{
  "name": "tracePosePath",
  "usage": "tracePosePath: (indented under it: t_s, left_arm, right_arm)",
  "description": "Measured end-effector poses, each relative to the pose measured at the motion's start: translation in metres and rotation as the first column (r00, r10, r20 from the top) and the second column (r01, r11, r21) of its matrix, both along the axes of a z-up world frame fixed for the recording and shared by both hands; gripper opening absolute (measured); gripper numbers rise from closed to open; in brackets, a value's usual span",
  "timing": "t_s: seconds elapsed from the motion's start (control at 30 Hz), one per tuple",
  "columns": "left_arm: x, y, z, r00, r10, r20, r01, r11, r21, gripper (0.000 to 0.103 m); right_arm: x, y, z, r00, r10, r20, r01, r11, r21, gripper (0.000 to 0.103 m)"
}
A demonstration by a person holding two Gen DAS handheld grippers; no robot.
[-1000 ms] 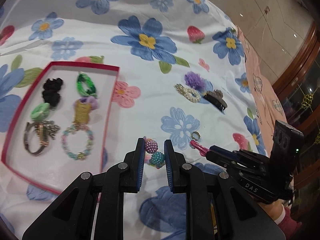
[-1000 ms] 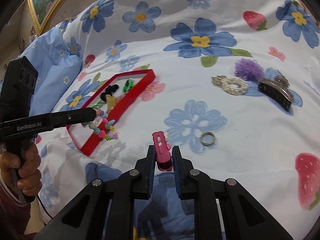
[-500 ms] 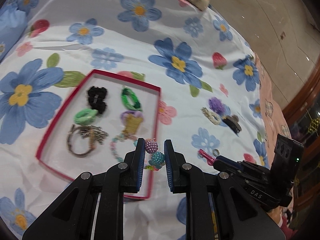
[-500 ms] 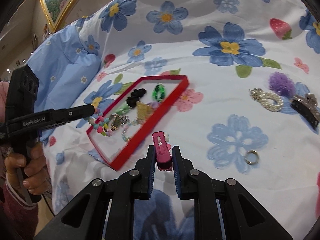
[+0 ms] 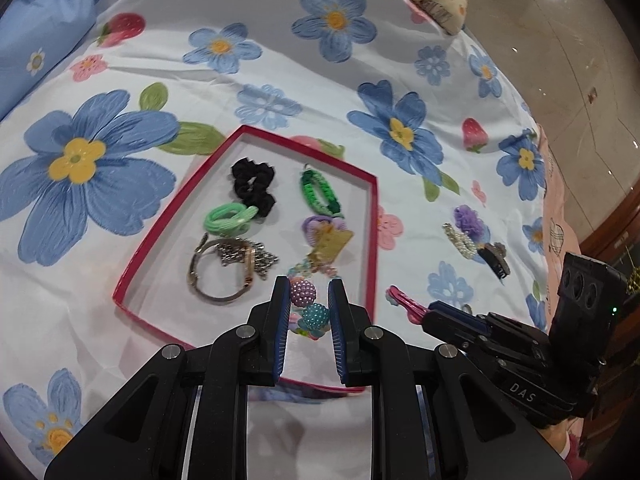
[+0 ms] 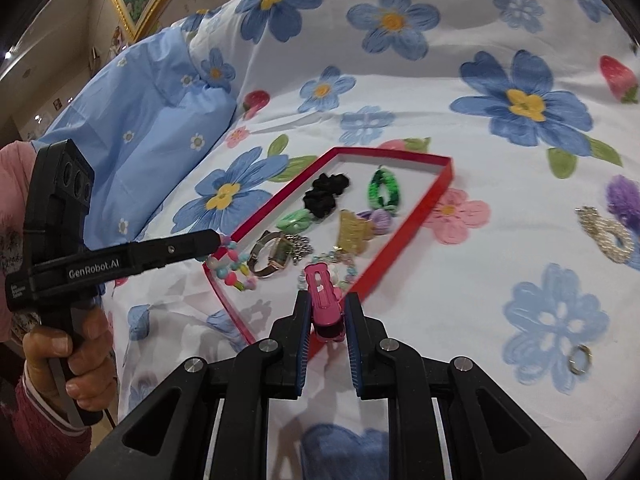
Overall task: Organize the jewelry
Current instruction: 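Carry the bead bracelet and pink clip into the tray, open both tools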
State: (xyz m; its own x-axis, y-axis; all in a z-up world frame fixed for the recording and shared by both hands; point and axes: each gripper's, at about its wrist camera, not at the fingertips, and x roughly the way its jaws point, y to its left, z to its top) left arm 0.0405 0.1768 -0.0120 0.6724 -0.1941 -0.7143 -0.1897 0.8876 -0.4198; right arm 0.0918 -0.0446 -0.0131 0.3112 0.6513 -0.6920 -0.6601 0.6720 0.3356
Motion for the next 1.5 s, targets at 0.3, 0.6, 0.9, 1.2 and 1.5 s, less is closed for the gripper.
tracePosePath:
  t_s: [0.3, 0.6, 0.9, 1.2, 1.5]
  left_arm:
    - [0.006, 0.015, -0.025, 0.998, 0.028, -0.047, -0.029, 0.999, -0.019, 0.017]
    - [0.01, 0.029, -0.05, 0.993, 0.049, -0.108, -0.049, 0.999, 0.004, 0.017]
    - [0.012, 0.039, -0.074, 0.982, 0.07, -0.178, -0.062, 0.997, 0.051, 0.017]
    - [0.015, 0.035, -0.077, 0.979, 0.065, -0.196, -0.051, 0.996, 0.075, 0.018]
    - [0.015, 0.036, -0.077, 0.978, 0.07, -0.197, -0.056, 0.996, 0.075, 0.018]
  right_arm:
    - [0.012, 0.039, -0.019, 0.998, 0.052, -0.02, -0.053, 0.998, -0.044, 0.017]
    - [0.024, 0.067, -0.038, 0.994, 0.101, -0.033, -0.105, 0.988, -0.113, 0.017]
    - [0.031, 0.078, -0.054, 0.99, 0.126, -0.064, -0.135, 0.977, -0.165, 0.017]
    - [0.032, 0.082, -0.054, 0.985, 0.158, -0.063, -0.168, 0.966, -0.196, 0.018]
    - [0.032, 0.085, -0.054, 0.984, 0.168, -0.059, -0.177, 0.961, -0.211, 0.019]
